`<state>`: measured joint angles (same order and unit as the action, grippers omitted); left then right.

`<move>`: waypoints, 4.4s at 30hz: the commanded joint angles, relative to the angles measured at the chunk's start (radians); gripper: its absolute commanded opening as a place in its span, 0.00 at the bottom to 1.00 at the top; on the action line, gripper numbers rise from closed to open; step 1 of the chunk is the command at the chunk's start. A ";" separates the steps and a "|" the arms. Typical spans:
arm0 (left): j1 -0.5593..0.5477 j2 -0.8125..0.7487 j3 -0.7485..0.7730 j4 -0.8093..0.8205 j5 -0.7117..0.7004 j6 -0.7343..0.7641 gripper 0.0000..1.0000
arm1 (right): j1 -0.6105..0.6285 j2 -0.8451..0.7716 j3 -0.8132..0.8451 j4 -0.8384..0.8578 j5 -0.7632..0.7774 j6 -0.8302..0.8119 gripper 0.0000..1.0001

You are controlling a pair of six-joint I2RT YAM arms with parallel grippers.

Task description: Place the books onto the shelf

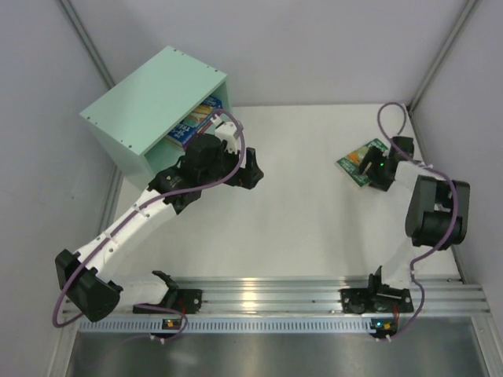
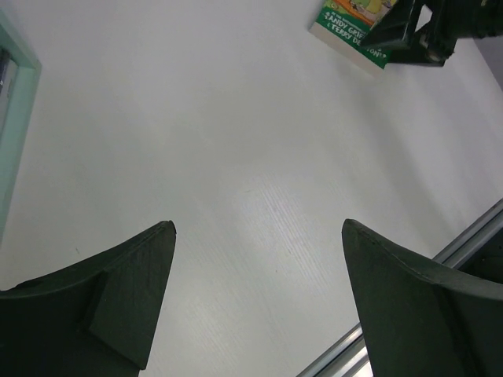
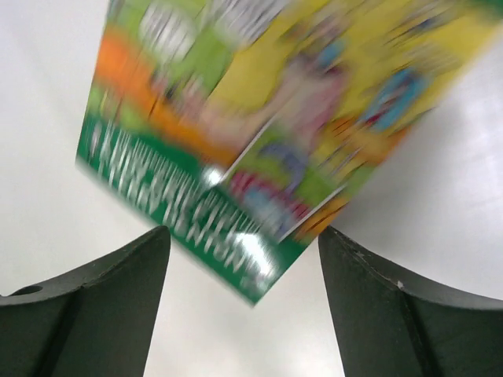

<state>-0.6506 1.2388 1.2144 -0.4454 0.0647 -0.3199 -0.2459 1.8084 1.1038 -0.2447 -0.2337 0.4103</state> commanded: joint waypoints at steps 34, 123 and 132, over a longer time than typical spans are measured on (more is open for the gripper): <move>0.000 -0.139 -0.113 -0.073 -0.098 0.016 0.90 | 0.020 0.438 0.670 -0.208 0.052 -0.241 0.65; -0.221 0.301 -0.446 0.452 -0.115 -0.581 0.47 | 0.697 -0.508 -0.662 0.320 -0.049 0.171 0.55; -0.221 0.338 -0.400 0.404 -0.108 -0.581 0.51 | 0.697 -0.471 -0.662 0.337 -0.053 0.180 0.47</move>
<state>-0.8703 1.5681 0.7723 -0.0231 -0.0307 -0.8928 0.4301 1.3163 0.4488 0.0727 -0.2810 0.5850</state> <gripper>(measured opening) 0.514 0.464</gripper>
